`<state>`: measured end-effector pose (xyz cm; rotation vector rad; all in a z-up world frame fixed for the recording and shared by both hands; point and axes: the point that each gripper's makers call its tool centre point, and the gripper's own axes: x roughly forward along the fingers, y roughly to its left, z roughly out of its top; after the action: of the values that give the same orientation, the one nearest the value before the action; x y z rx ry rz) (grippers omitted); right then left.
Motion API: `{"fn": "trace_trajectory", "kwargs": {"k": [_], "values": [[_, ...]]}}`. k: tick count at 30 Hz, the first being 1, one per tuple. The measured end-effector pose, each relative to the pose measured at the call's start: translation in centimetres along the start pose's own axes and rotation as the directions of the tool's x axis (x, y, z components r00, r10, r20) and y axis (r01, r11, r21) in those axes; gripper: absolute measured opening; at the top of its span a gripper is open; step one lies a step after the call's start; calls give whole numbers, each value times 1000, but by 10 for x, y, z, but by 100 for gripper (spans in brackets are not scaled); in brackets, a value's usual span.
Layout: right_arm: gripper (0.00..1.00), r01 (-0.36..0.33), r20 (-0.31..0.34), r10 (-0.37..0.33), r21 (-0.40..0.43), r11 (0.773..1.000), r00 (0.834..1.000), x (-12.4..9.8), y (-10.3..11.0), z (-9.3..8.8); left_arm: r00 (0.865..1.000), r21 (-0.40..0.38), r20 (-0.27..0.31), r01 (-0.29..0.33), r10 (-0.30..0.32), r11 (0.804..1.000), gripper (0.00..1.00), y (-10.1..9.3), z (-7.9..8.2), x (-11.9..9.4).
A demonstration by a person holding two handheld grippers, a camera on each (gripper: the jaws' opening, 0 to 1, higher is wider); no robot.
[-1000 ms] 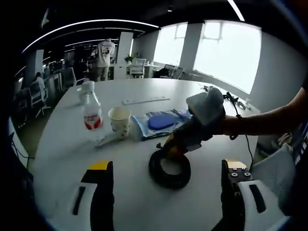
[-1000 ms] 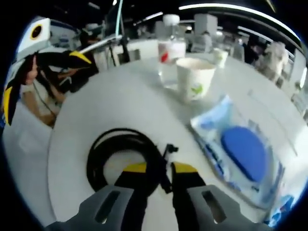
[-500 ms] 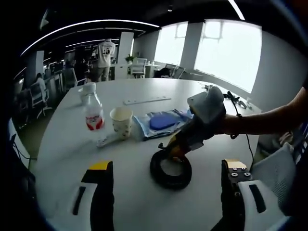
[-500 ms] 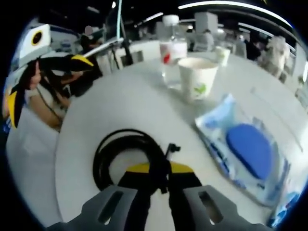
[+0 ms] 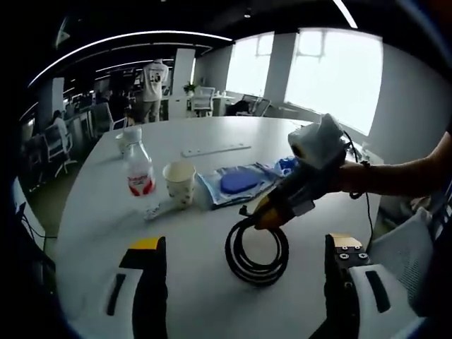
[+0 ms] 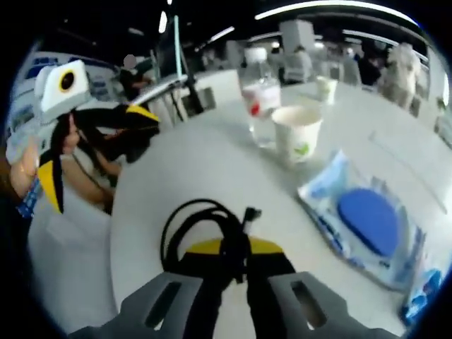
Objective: Arrange the tabletop items into an orderly group along one side of the table until the central work area is clear of visible clutter.
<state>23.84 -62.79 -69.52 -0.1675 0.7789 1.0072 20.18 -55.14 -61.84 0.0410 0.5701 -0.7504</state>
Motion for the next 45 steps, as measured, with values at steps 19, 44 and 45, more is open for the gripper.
{"fn": "trace_trajectory", "kwargs": {"k": [19, 44, 45], "values": [[7, -24, 85, 21, 36, 999, 996, -52, 19, 28, 1000, 12, 9, 4, -4, 1000, 93, -3, 4, -1], [7, 134, 35, -137, 90, 987, 990, -122, -17, -6, 999, 44, -14, 50, -49, 998, 93, -21, 8, 11], [7, 140, 33, -143, 89, 986, 989, -125, -19, -8, 999, 45, -15, 51, -50, 998, 93, -22, 8, 11]]}}
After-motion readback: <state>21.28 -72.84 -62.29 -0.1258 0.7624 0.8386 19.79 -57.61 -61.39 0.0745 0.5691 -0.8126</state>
